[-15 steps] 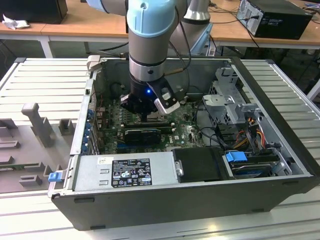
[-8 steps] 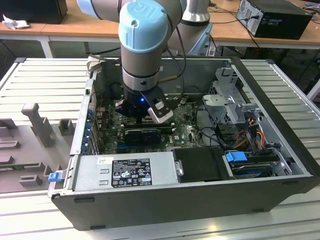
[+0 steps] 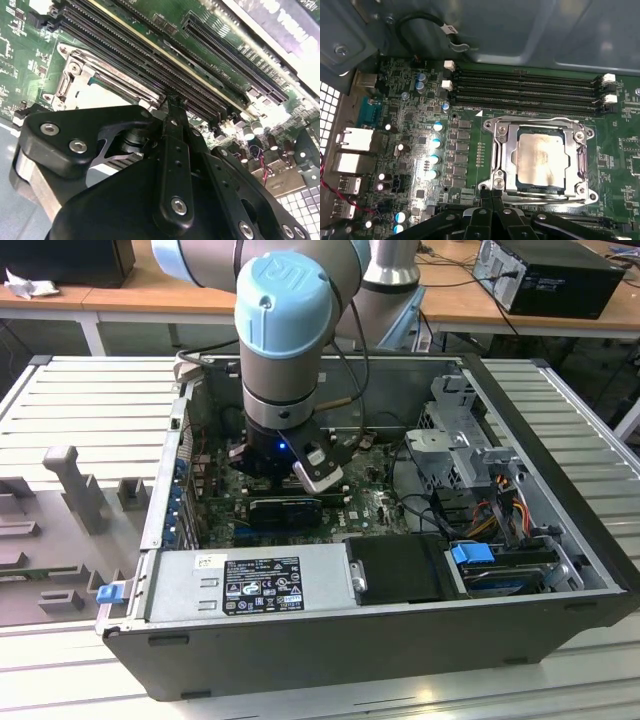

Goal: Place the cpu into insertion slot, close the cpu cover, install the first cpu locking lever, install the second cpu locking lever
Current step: 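Install the second cpu locking lever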

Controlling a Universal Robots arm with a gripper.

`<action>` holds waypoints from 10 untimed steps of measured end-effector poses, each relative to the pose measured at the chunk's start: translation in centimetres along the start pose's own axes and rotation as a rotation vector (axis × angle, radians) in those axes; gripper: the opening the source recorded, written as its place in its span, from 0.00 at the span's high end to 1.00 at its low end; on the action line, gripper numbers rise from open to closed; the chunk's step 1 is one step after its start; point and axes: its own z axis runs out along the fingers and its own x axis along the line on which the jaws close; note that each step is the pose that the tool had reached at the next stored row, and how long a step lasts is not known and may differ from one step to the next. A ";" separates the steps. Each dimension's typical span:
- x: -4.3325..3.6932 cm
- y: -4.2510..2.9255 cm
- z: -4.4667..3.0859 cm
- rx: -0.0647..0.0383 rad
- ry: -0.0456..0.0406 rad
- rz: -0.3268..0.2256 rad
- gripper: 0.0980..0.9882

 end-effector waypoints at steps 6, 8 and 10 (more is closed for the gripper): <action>0.22 0.29 0.25 -0.012 -0.0007 0.000 0.99; 0.29 0.43 0.40 -0.015 -0.0010 0.000 0.99; 0.41 0.47 0.50 -0.015 -0.0010 0.000 0.99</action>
